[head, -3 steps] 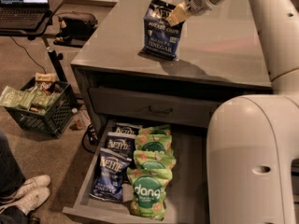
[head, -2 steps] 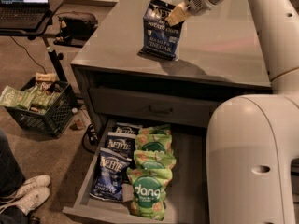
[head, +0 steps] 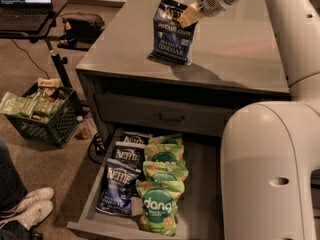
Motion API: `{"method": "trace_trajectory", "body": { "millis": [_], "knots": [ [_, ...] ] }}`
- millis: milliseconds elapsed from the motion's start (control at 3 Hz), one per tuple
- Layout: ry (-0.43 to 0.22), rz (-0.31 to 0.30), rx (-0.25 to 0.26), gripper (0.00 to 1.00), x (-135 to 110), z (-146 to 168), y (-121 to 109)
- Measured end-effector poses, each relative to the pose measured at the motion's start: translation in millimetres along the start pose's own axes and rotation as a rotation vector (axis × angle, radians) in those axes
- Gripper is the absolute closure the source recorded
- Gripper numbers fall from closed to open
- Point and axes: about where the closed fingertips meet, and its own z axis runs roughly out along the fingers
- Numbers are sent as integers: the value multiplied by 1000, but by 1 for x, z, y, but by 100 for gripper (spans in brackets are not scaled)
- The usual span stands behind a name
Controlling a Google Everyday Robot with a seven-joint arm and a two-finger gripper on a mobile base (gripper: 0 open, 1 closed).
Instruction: Pick blue chip bag from middle drawer and place on counter
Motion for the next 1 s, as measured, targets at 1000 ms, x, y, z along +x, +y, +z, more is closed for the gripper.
{"method": "trace_trajectory", "body": {
  "millis": [1000],
  "knots": [
    [0,0,0,0,0,0,0]
  ]
}}
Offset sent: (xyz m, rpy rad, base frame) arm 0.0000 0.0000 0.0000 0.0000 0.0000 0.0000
